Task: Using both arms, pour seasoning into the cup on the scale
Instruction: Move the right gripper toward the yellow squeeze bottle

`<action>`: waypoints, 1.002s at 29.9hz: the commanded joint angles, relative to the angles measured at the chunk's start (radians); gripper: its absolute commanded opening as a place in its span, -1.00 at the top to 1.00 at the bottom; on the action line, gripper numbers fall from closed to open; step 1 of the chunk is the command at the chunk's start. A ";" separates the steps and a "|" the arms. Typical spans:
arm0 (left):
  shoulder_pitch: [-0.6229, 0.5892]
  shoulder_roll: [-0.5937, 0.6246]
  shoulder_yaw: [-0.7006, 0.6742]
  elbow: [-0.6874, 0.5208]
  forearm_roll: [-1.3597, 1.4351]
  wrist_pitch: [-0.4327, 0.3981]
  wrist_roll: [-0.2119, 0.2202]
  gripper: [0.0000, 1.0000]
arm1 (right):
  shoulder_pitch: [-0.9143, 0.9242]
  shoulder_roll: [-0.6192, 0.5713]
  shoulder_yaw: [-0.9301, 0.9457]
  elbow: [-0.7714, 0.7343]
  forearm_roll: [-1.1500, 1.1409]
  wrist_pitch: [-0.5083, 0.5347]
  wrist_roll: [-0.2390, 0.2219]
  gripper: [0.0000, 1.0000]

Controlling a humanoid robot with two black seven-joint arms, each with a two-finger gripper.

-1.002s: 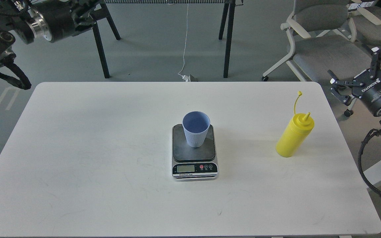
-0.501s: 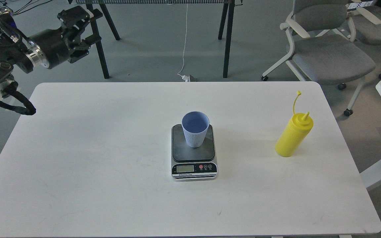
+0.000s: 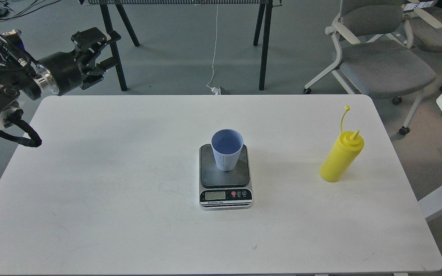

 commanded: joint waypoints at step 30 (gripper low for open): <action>0.048 -0.003 -0.001 0.001 0.004 0.000 0.000 -0.73 | -0.237 0.237 -0.019 0.040 -0.227 0.000 -0.034 -0.99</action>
